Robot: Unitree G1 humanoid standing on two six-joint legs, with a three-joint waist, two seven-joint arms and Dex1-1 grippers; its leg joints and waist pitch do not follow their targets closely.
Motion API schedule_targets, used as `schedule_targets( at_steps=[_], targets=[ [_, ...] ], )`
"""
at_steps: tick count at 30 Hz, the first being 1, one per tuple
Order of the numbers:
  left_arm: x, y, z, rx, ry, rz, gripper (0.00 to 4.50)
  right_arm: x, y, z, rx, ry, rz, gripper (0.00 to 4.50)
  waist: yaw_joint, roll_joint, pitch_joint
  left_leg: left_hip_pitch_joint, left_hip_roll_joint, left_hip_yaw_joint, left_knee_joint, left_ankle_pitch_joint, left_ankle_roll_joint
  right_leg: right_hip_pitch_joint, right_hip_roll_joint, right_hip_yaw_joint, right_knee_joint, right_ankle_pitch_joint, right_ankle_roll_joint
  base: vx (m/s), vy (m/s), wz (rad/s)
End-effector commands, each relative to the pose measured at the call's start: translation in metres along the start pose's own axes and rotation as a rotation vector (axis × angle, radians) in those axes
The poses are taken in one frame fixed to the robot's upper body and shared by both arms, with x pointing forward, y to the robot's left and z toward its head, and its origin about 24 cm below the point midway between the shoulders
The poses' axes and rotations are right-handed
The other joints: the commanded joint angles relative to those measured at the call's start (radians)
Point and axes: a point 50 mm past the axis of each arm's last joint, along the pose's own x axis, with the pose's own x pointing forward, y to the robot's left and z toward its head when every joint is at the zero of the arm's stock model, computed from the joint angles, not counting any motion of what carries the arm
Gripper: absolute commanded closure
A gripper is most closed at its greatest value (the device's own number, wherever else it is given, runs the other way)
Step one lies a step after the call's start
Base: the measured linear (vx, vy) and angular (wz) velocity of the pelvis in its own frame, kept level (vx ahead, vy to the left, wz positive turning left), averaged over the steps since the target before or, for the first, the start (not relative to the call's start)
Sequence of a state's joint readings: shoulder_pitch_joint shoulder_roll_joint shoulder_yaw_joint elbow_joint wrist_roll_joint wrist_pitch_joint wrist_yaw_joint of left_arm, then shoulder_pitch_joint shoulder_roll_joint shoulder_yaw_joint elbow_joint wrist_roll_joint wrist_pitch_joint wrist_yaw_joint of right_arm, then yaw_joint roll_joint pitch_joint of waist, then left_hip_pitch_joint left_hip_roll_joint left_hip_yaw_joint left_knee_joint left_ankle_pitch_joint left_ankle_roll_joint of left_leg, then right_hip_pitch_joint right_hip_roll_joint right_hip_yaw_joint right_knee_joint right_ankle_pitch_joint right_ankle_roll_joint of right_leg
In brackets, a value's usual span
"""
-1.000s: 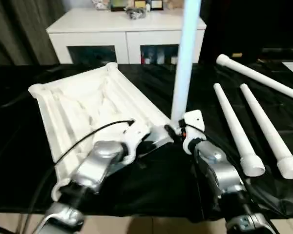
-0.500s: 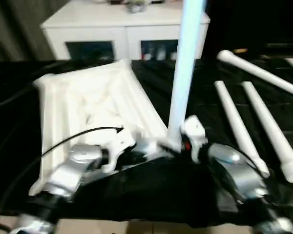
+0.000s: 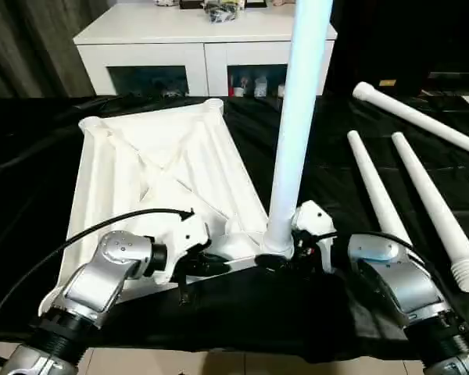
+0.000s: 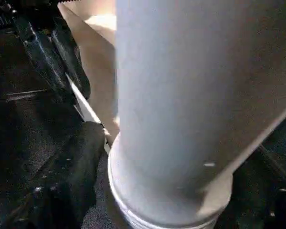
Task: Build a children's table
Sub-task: Rotate leg to tighten
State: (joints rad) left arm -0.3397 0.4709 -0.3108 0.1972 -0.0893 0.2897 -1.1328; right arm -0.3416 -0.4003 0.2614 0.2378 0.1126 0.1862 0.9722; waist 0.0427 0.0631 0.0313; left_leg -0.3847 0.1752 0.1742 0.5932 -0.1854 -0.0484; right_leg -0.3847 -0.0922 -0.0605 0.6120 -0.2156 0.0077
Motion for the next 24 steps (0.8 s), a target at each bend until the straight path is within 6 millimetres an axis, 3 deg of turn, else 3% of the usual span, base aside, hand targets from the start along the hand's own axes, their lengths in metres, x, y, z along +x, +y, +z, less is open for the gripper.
schedule_targets(
  at_steps=[1,7,13,16,20,24],
  targets=[
    [0.005,-0.006,0.007,0.026,-0.028,-0.057,4.50,0.005,0.003,0.009,-0.014,-0.033,0.043,1.21,-0.001,-0.007,-0.054,0.018,0.050,-0.013,-0.069,-0.163,0.082,0.042,-0.049,0.040,-0.059,-0.005,-0.275,0.000,0.000,0.00],
    [0.004,-0.008,0.005,0.019,-0.024,-0.067,4.50,0.006,0.007,0.005,-0.002,-0.029,0.063,1.72,0.001,-0.007,-0.054,0.018,0.050,-0.014,-0.068,-0.166,0.086,0.042,-0.049,0.039,-0.059,-0.009,-0.278,0.000,0.000,0.00],
    [0.004,-0.009,0.004,0.014,-0.016,-0.075,4.50,0.007,0.007,0.003,0.013,-0.027,0.047,1.78,0.000,-0.006,-0.055,0.018,0.049,-0.014,-0.067,-0.160,0.083,0.043,-0.048,0.039,-0.057,-0.001,-0.278,0.000,0.000,0.00],
    [0.008,-0.008,0.003,-0.001,-0.008,-0.047,4.50,0.012,0.000,-0.001,0.076,-0.044,-0.077,1.78,-0.004,-0.006,-0.053,0.016,0.049,-0.014,-0.069,-0.166,0.080,0.042,-0.048,0.039,-0.058,-0.011,-0.280,0.000,0.000,0.00],
    [0.023,0.002,0.007,-0.030,-0.011,0.085,4.50,0.025,-0.006,-0.004,0.145,-0.039,-0.281,1.78,-0.014,-0.006,-0.048,0.021,0.048,-0.014,-0.076,-0.234,0.037,0.039,-0.049,0.040,-0.068,-0.113,-0.265,0.000,0.000,0.00],
    [0.039,0.010,0.016,-0.087,-0.018,0.220,4.50,0.039,-0.012,-0.010,0.278,0.019,-0.548,1.78,-0.020,-0.007,-0.042,0.025,0.046,-0.018,-0.085,-0.311,-0.017,0.031,-0.049,0.042,-0.081,-0.246,-0.214,0.000,0.000,0.00]
  ],
)
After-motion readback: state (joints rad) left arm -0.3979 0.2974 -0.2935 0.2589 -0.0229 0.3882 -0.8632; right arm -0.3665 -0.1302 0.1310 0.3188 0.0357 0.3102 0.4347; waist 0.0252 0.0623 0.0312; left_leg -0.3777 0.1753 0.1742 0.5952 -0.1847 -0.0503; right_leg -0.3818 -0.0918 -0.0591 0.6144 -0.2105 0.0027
